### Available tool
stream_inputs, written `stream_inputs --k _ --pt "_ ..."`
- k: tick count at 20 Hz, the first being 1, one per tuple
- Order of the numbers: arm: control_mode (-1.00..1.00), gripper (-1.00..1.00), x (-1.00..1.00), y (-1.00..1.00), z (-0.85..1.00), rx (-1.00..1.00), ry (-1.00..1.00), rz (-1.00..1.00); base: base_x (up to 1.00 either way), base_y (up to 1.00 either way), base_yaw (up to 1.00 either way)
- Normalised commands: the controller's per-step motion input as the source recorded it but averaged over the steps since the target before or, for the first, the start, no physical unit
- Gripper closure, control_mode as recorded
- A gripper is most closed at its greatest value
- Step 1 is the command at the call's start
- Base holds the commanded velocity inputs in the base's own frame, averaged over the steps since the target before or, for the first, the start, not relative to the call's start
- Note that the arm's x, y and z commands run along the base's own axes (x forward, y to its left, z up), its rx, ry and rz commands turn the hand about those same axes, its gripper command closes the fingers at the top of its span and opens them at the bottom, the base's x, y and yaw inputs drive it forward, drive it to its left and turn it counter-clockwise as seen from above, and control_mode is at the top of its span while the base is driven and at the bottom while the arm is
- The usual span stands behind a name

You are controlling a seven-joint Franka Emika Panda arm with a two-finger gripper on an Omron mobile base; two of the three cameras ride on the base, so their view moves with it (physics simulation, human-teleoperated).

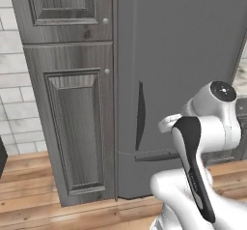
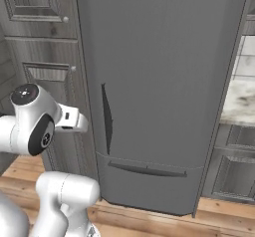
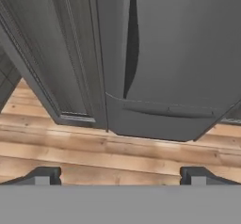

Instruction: Take the cake and donut from the fridge and place them on the empty tray on the dining counter.

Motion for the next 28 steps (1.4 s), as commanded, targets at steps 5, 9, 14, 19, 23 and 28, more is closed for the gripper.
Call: stream_inputs --k 5,9,14,19,23,28 --pt "-1.0 -1.0 1.0 -0.02 -0.47 0.0 -0.33 -0.03 0.0 0.0 0.0" --pt "-1.0 -1.0 0.8 0.0 -0.61 0.0 -0.29 -0.01 0.0 0.0 0.0" --pt "-1.0 -1.0 0.31 0.0 -0.41 -0.01 -0.2 -0.02 0.0 0.0 0.0" --pt "-1.0 -1.0 0.32 0.0 -0.01 0.01 -0.04 -0.02 0.0 0.0 0.0" --pt "-1.0 -1.0 0.12 0.0 0.0 0.0 0.0 0.0 0.0 0.0 0.0" --pt "-1.0 -1.0 0.09 -0.02 0.0 0.01 0.0 0.0 0.0 0.0 0.0"
